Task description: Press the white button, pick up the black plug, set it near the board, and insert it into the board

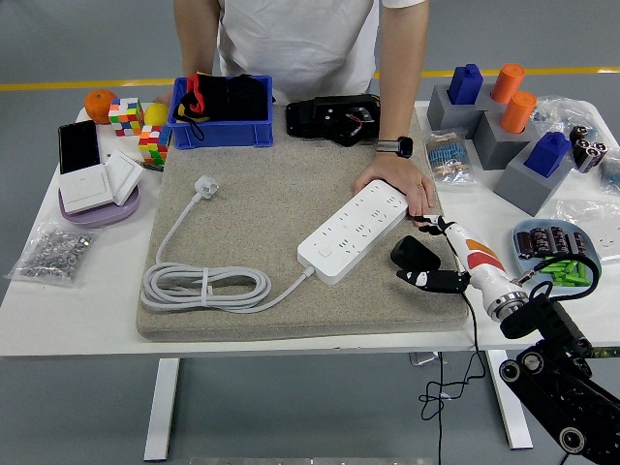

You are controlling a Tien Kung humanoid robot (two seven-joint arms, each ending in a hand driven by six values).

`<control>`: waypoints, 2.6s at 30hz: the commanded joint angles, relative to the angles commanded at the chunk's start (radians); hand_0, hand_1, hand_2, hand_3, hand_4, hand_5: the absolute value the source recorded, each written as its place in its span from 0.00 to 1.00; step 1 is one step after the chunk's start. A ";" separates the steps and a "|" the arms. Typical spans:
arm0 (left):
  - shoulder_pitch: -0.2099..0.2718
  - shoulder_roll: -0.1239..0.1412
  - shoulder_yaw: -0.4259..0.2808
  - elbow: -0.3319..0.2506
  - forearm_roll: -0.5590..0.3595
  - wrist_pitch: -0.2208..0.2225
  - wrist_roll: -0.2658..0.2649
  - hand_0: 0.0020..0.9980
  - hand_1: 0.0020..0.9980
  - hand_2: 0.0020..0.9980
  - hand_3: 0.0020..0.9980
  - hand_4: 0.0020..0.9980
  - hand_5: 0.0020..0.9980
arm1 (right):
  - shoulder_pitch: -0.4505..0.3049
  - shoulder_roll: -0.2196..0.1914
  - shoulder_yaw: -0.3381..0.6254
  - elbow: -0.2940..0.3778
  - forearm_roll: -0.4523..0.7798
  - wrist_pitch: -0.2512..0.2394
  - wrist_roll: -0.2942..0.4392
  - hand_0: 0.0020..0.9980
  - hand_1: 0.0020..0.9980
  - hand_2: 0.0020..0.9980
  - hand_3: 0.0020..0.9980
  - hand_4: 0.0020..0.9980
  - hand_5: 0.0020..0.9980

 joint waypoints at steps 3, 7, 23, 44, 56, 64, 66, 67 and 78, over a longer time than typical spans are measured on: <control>0.000 -0.001 0.003 0.000 -0.004 0.000 -0.001 0.69 0.68 0.66 0.69 0.62 0.14 | 0.001 0.003 -0.003 -0.010 0.002 0.000 0.000 0.78 0.75 0.72 0.79 1.00 0.19; -0.001 -0.003 0.005 0.000 -0.007 0.001 -0.002 0.69 0.68 0.66 0.69 0.62 0.14 | 0.004 0.006 -0.007 -0.021 0.010 -0.003 0.004 0.78 0.75 0.72 0.79 1.00 0.19; -0.004 -0.002 0.003 0.000 -0.011 0.002 -0.003 0.69 0.68 0.66 0.69 0.62 0.14 | 0.017 0.014 -0.022 -0.038 0.049 -0.029 0.023 0.68 0.65 0.63 0.72 0.99 0.12; -0.006 -0.002 0.000 0.000 -0.012 0.003 -0.003 0.69 0.68 0.66 0.69 0.62 0.14 | 0.031 0.016 -0.029 -0.061 0.065 -0.046 0.043 0.55 0.53 0.50 0.59 0.91 0.08; -0.006 -0.002 -0.001 0.000 -0.012 0.002 -0.003 0.69 0.68 0.66 0.69 0.62 0.14 | 0.038 0.017 -0.033 -0.069 0.062 -0.064 0.056 0.47 0.42 0.43 0.53 0.87 0.00; -0.006 -0.002 -0.002 0.000 -0.009 0.002 -0.002 0.69 0.68 0.66 0.69 0.62 0.14 | 0.039 0.014 -0.033 -0.065 0.064 -0.091 0.085 0.44 0.36 0.39 0.49 0.82 0.00; -0.007 -0.002 -0.002 0.000 -0.010 0.003 -0.003 0.69 0.68 0.66 0.69 0.62 0.14 | 0.039 0.012 -0.029 -0.055 0.063 -0.091 0.084 0.44 0.36 0.39 0.49 0.82 0.00; -0.007 -0.002 -0.001 0.000 -0.011 0.003 -0.003 0.69 0.68 0.66 0.69 0.62 0.14 | 0.038 0.011 -0.026 -0.048 0.062 -0.091 0.083 0.44 0.36 0.39 0.49 0.82 0.00; -0.007 0.000 -0.004 0.000 -0.006 0.002 -0.002 0.69 0.68 0.66 0.69 0.61 0.14 | 0.055 0.006 -0.021 0.013 0.073 -0.093 0.072 0.43 0.35 0.37 0.49 0.81 0.00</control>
